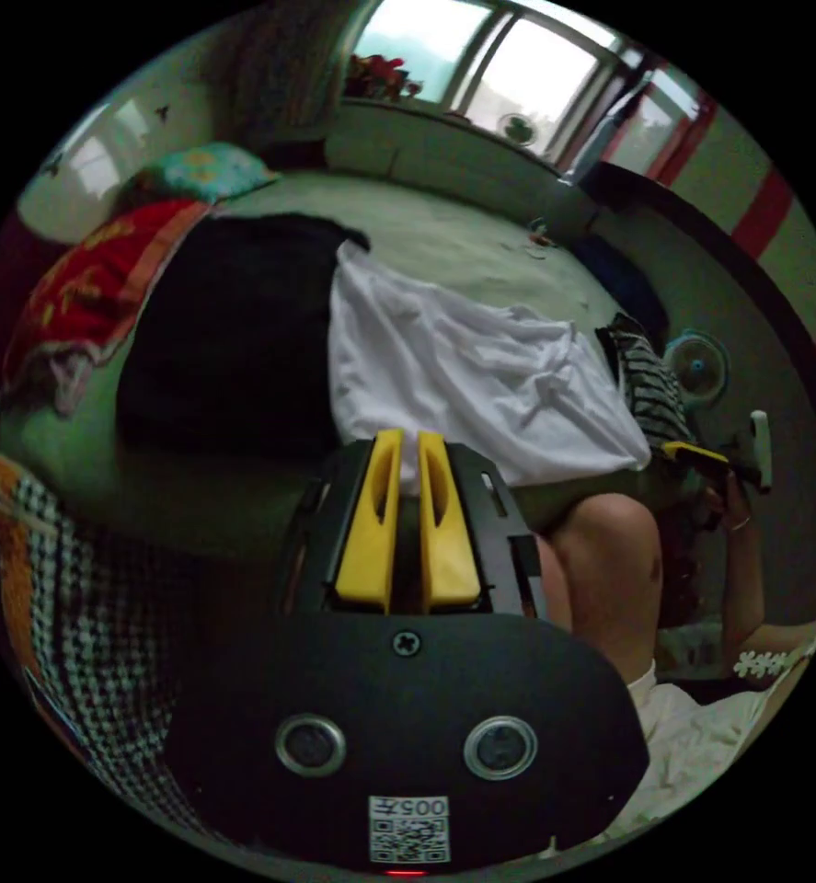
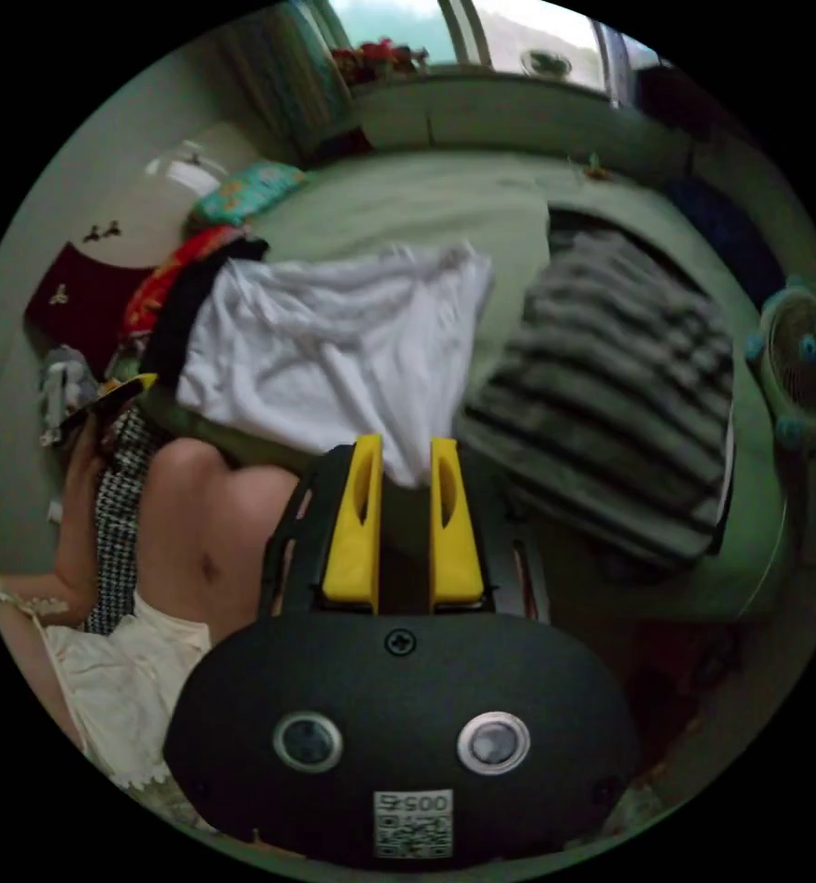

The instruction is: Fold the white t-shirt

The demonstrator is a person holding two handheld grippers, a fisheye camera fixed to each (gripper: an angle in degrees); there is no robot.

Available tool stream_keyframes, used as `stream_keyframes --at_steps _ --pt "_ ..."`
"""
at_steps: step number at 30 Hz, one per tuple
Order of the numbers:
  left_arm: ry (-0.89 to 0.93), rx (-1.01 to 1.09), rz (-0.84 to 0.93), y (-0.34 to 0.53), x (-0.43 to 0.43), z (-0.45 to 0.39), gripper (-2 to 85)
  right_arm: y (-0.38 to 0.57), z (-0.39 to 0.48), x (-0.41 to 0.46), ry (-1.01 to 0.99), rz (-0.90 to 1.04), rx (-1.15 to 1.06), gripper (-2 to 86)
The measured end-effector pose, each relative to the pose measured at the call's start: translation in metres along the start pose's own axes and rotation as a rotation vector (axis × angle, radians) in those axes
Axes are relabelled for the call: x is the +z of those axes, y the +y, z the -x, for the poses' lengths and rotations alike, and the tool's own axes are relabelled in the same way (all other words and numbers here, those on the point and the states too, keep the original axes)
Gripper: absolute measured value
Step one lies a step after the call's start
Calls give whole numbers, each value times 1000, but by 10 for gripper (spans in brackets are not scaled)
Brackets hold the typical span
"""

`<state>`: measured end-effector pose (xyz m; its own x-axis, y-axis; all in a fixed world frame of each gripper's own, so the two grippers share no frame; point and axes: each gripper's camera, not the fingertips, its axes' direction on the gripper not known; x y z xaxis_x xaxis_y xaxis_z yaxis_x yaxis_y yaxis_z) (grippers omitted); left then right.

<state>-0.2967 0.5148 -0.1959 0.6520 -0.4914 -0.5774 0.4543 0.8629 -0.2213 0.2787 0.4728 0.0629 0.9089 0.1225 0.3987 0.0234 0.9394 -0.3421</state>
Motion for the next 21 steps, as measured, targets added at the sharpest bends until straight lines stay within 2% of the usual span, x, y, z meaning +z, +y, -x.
stream_keyframes --at_steps 2,5,7,12,16,18,21 --pt "23 65 -25 -32 10 -17 76 -30 31 -13 -35 -96 -81 80" --pt "48 145 -5 -87 43 -40 108 -81 81 1 -38 -139 -207 93" --pt "98 141 1 -128 72 -46 111 -116 108 22 -42 -108 -252 87" --pt "86 92 -10 -176 118 -35 104 -192 160 92 -183 20 -347 73" --pt "101 39 43 -176 147 -16 94 -187 208 148 -154 39 -518 60" --pt "134 28 22 -184 147 -11 94 -181 224 171 -134 142 -575 49" --pt "73 54 -8 -200 153 -9 92 -178 247 189 53 148 -647 5"
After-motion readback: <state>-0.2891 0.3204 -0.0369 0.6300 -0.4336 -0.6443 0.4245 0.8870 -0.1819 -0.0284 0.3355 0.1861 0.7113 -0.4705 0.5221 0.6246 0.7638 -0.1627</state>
